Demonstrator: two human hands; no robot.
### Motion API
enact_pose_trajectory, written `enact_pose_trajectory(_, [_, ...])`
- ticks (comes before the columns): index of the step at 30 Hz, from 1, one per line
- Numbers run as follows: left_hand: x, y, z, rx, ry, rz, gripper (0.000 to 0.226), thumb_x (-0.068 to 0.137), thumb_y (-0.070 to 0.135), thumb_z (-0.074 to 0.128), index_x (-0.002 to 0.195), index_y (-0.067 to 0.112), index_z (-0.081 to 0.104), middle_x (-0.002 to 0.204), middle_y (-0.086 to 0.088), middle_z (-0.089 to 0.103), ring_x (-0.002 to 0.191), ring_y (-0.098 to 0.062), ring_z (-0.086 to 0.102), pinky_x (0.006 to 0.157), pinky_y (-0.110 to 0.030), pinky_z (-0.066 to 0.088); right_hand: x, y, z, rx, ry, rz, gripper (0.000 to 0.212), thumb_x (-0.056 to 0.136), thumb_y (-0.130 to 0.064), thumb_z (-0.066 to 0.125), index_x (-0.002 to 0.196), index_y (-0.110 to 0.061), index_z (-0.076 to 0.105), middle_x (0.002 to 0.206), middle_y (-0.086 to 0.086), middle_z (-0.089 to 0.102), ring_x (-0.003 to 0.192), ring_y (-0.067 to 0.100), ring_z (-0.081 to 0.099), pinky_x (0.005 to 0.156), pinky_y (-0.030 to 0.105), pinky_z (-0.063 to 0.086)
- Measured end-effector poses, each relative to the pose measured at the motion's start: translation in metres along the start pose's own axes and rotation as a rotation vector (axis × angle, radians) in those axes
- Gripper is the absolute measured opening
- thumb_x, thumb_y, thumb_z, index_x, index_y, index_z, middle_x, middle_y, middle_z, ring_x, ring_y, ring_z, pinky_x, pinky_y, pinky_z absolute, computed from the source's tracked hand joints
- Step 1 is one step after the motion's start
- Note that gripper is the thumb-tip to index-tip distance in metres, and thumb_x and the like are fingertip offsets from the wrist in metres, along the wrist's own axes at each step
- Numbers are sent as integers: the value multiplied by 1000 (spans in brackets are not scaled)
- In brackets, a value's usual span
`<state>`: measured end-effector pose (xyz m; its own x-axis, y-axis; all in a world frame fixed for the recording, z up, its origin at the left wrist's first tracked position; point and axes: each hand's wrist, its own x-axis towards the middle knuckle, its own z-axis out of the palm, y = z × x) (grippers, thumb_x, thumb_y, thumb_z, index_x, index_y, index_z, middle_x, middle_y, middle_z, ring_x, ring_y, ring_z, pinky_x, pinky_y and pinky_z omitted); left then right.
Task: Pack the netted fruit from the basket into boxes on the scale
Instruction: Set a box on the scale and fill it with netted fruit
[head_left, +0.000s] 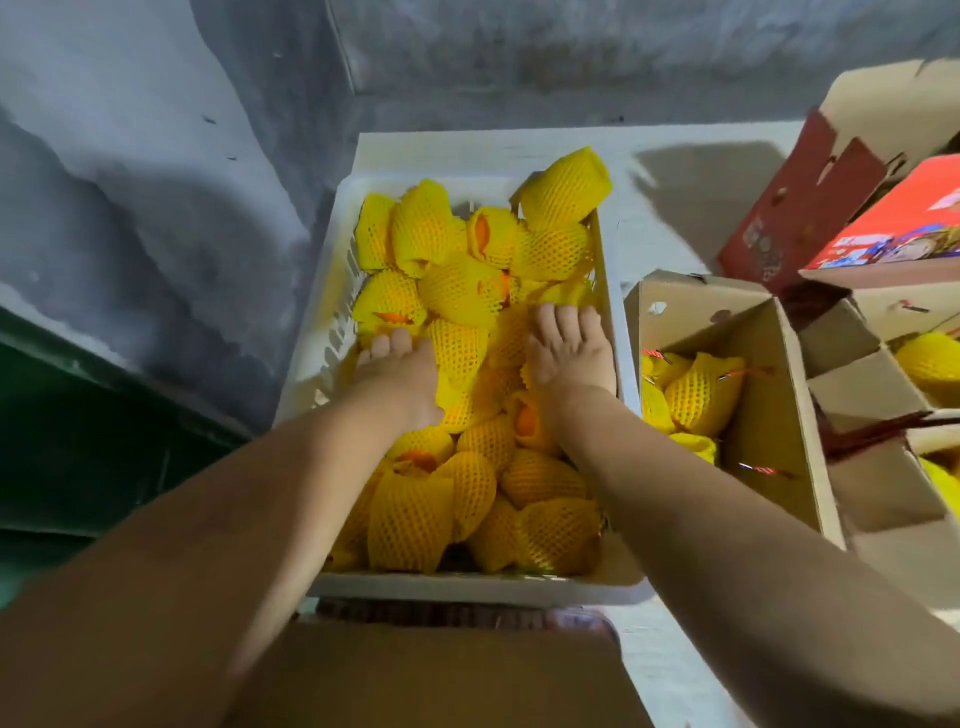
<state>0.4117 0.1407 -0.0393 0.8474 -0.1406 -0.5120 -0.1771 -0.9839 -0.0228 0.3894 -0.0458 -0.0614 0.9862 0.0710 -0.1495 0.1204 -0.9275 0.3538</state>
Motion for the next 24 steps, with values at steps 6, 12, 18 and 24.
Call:
enact_pose_trajectory(6, [6,-12,28,-189,61,-26,80,86,24,81,148,21,31,149,-14,33,132,-45,47,106,-48,41,6,-4,4,-7,19,44,51,106,-21,28,154,-18,11,165,21,12,153,42,14,125,52,9])
enact_pose_trajectory(12, [0,-17,33,-276,108,-119,104,75,54,79,157,21,23,154,-13,43,139,-44,39,113,-45,34,4,-6,-1,139,166,150,51,104,-18,34,154,-14,25,143,14,37,128,35,40,107,44,32])
enact_pose_trajectory(18, [-11,-19,24,-509,32,-200,104,55,66,62,146,20,46,144,-18,42,136,-41,46,112,-47,44,3,0,-10,589,318,187,109,73,-60,74,158,-16,23,133,14,49,123,41,46,102,52,35])
enact_pose_trajectory(24, [-21,-36,22,-978,-55,-298,101,55,65,74,143,24,47,127,-7,61,100,-28,68,84,-37,59,10,-3,-9,1462,184,5,83,79,-37,82,144,-19,35,142,10,48,130,31,52,105,46,47])
